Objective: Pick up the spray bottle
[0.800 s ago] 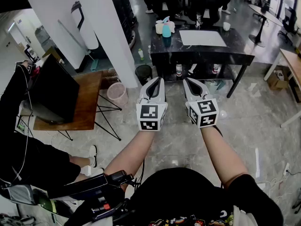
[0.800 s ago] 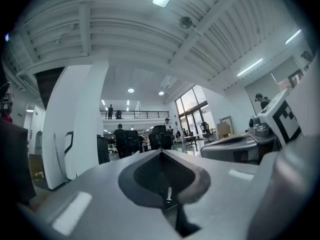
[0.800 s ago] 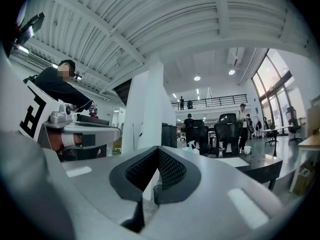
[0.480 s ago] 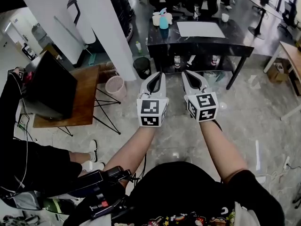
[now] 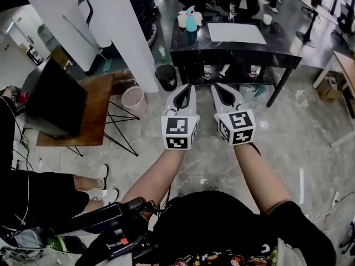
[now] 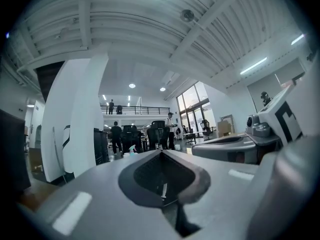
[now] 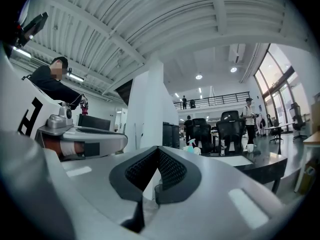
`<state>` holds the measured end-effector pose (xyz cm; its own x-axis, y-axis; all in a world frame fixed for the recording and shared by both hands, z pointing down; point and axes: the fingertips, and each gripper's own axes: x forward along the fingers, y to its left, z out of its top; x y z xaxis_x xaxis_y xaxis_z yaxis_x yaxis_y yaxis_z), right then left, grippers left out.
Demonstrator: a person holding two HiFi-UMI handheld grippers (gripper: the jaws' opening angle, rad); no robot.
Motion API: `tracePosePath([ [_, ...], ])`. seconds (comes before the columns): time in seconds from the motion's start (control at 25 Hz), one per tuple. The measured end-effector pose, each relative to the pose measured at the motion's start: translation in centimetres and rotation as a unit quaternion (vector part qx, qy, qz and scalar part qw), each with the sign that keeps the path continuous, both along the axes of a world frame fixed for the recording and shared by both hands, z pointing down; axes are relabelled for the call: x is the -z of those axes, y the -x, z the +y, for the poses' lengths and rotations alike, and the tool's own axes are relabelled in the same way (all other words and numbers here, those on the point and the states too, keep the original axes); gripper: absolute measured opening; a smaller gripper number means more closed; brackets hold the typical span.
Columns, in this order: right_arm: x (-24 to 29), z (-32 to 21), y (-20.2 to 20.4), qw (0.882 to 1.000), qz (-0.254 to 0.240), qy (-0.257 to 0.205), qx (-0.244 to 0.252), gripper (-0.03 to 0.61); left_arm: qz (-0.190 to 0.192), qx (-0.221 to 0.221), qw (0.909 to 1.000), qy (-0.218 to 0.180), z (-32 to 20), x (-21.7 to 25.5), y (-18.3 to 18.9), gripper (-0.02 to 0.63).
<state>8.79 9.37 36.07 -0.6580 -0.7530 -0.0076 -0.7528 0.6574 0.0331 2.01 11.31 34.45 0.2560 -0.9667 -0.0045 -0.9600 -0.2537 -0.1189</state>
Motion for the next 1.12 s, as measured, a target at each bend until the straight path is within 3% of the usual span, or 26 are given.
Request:
tracePosePath([
  [0.24,-1.8,-5.3,0.6,1.000,-0.001,0.011,0.010,0.020,0.004,0.005,0.9999,0.011,-5.2,-1.7,-0.4,0.002],
  [0.4,-3.5,-12.1,1.9,1.000,-0.007,0.025,0.007,0.020,0.013,0.008,0.9998,0.015,-12.2,-3.4,1.7,0.002],
  [0.64,-5.6,-27.7,6.9,0.999,0.000,0.027,-0.019,0.021,0.013,-0.030,0.9991,0.026,-29.1,-5.4,6.3,0.002],
  [0.88,-3.4,-45.0,12.9,0.997,-0.014,0.039,-0.066,0.023,0.005,-0.084,0.9960,0.028,-47.4,-2.4,11.6,0.002],
  [1.12,-3.2,-56.6,16.0,0.996,0.000,0.048,-0.080,0.023,0.016,-0.102,0.9937,0.043,-59.3,-2.7,13.9,0.002],
])
